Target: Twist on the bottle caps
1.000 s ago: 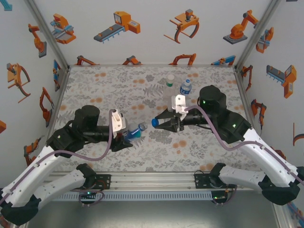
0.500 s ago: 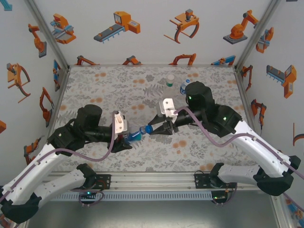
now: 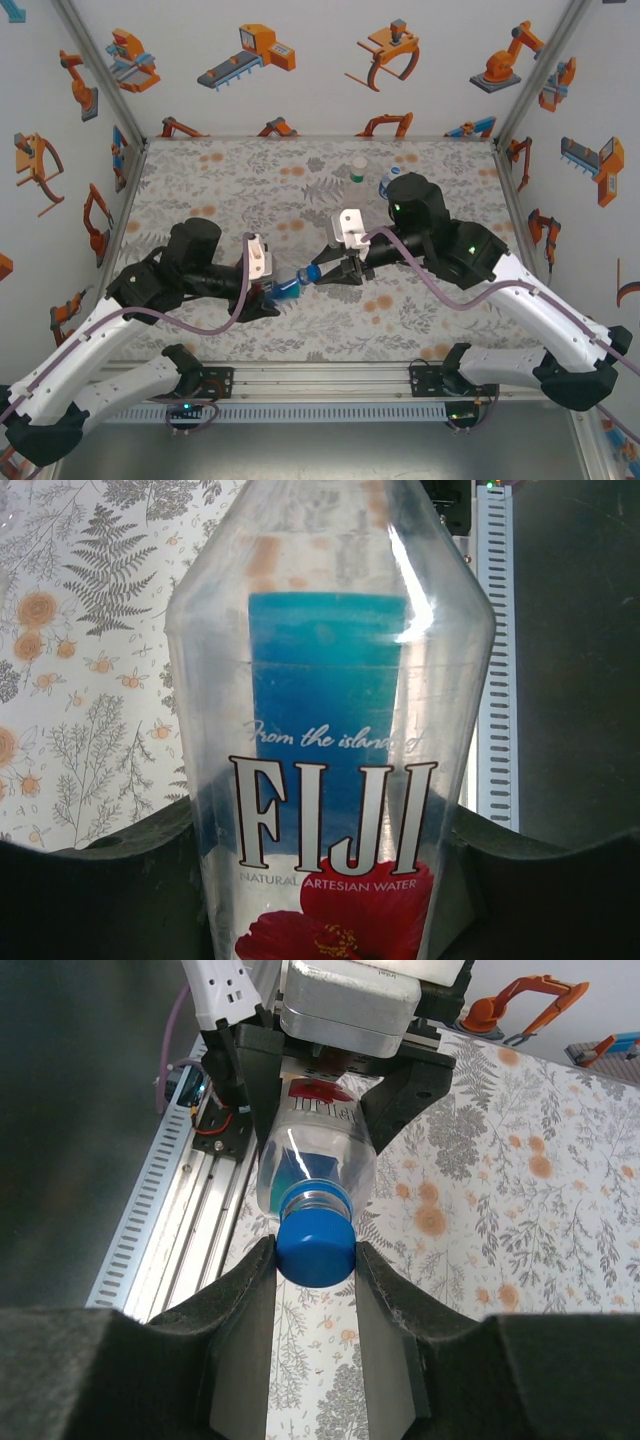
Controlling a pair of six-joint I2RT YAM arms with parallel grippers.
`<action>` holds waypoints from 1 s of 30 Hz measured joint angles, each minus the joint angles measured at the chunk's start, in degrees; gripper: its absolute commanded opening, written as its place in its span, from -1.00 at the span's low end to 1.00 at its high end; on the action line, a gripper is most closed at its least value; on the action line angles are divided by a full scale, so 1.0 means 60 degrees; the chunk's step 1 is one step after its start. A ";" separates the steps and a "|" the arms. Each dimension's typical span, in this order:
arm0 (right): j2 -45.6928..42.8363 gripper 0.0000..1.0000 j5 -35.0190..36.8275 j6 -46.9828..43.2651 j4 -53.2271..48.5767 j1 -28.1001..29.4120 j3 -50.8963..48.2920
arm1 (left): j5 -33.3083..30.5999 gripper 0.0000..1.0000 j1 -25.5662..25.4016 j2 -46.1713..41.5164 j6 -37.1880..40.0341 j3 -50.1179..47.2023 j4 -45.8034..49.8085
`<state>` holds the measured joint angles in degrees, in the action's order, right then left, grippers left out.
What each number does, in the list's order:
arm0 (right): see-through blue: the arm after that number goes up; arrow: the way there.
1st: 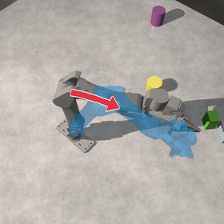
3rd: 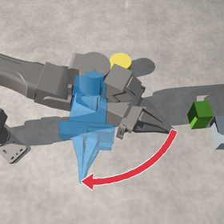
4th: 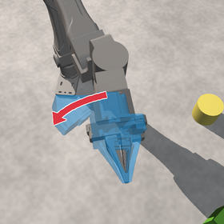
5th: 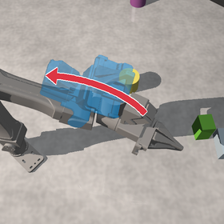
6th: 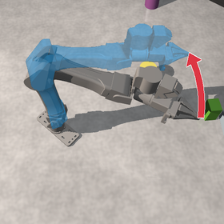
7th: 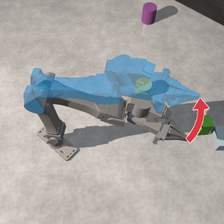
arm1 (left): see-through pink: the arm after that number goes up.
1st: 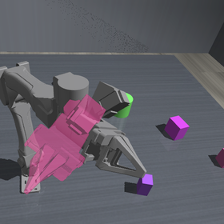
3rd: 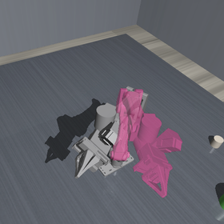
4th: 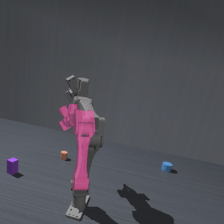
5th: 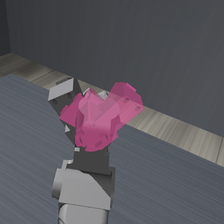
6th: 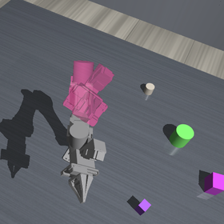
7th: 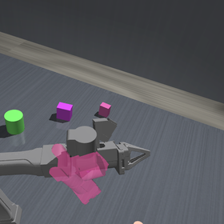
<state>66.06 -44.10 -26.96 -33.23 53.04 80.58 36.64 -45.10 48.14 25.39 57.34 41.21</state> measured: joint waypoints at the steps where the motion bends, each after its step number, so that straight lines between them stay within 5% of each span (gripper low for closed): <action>1: 0.0007 -1.00 -0.0004 -0.0018 -0.0033 0.0007 0.0022 | 0.0015 -1.00 0.0000 0.0007 0.0000 0.0000 0.0004; 17: 0.0488 -1.00 0.0601 -0.1045 -0.1355 0.0510 0.0994 | 0.0233 -1.00 -0.0051 0.0284 0.0087 0.0266 0.0510; 30: 0.0208 -1.00 0.0586 -0.0703 -0.0758 0.0568 0.0503 | 0.0299 -1.00 -0.0047 0.0153 0.0117 0.0226 0.0441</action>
<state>67.31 -40.58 -31.18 -37.78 56.45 83.59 38.44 -45.39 49.06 26.09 58.70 43.86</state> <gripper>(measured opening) 0.346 0.525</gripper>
